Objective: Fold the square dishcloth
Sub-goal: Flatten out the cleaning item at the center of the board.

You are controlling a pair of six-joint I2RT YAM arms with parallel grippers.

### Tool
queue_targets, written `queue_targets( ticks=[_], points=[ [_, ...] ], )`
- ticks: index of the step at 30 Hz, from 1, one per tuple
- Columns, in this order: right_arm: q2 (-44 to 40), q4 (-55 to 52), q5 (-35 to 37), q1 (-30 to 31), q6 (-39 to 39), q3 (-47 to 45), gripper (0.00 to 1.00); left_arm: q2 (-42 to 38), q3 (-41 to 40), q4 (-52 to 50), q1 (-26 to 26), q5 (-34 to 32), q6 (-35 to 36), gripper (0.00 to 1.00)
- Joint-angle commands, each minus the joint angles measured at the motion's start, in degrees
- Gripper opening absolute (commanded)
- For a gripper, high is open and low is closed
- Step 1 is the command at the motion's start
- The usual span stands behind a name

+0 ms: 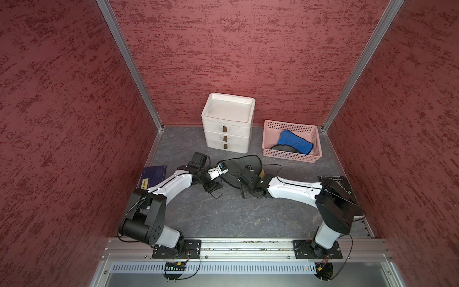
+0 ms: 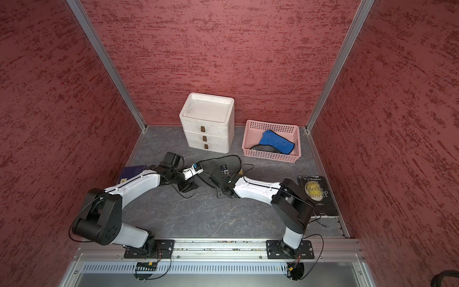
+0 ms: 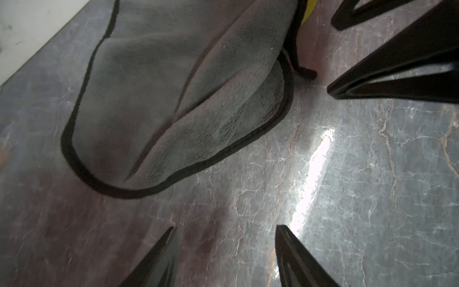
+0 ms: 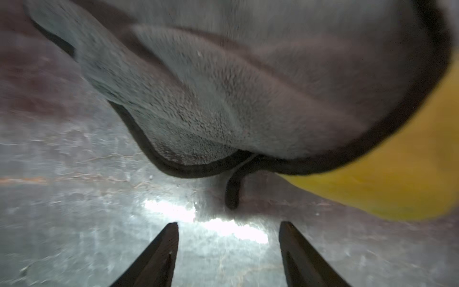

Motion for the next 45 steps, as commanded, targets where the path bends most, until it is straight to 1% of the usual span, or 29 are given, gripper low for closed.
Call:
queue_targets(
  ticks=[1,3,4,6,8,10,13,16,17,20,24,28,31,34,36,39,41,45],
  points=[
    [3.18,3.16,2.91,0.4,0.21,4.06,0.69,-3.01,-1.94,-0.98,1.95,4.28,2.02,0.64],
    [6.0,2.85,5.26,0.34,-0.21,6.06,0.67,-3.87,-2.31,-1.41,3.09,4.66,2.59,0.64],
    [7.71,2.1,6.37,0.32,-0.22,7.21,0.65,-4.11,-2.35,-1.55,3.37,4.76,2.7,0.64],
    [10.94,0.53,8.87,0.23,-0.18,9.3,0.55,-4.8,-2.47,-1.67,3.68,4.83,2.74,0.64],
    [11.98,0.27,10.02,0.18,0.04,9.49,0.44,-5.37,-2.6,-1.9,3.57,5.24,2.78,0.64],
    [11.51,-0.04,10.88,0.12,0.55,9.04,0.32,-5.87,-2.75,-1.96,3.45,5.61,2.76,0.64],
    [9.73,-0.82,12.2,-0.3,1.16,7.77,0.22,-6.24,-2.82,-1.77,2.77,5.21,2.57,0.65],
    [7.49,0.45,10.97,-1.05,1.48,5.16,0.04,-6.92,-3.04,-1.62,1.6,4.91,2.11,0.65],
    [6.7,1.28,10.37,-1.13,1.37,4.32,0.0,-7.07,-3.18,-1.41,0.91,4.74,1.86,0.65],
    [3.38,4.8,4.9,-0.96,-0.22,1.76,0.0,-7.05,-3.29,-1.18,-2.49,3.14,1.16,0.65],
    [-2.51,6.49,-1.66,-0.07,-0.93,-0.82,0.0,-6.45,-3.24,-1.53,-8.09,1.66,0.89,0.65],
    [-9.23,9.33,-8.06,0.8,-0.43,-4.57,0.0,-6.09,-3.17,-2.31,-11.35,3.5,1.54,0.65],
    [-12.48,10.71,-11.67,1.14,-0.3,-6.46,0.0,-6.24,-3.8,-1.34,-12.52,6.22,3.0,0.66],
    [-13.02,11.7,-14.37,1.26,-0.27,-7.67,0.0,-6.88,-4.7,1.59,-13.41,9.05,5.1,0.68],
    [-12.11,13.35,-16.5,1.36,-0.2,-8.61,0.0,-7.03,-4.96,2.02,-13.99,11.01,7.89,0.69],
    [-8.93,16.14,-19.58,1.75,0.08,-9.23,0.0,-5.8,-4.92,2.73,-15.35,11.36,11.77,0.69],
    [-6.9,17.69,-21.27,1.92,0.56,-9.29,0.0,-4.61,-4.4,2.72,-15.96,11.03,13.11,0.69],
    [-6.1,20.55,-23.36,1.89,1.31,-10.17,0.0,-3.16,-4.1,3.0,-15.97,10.92,15.8,0.69]
  ],
)
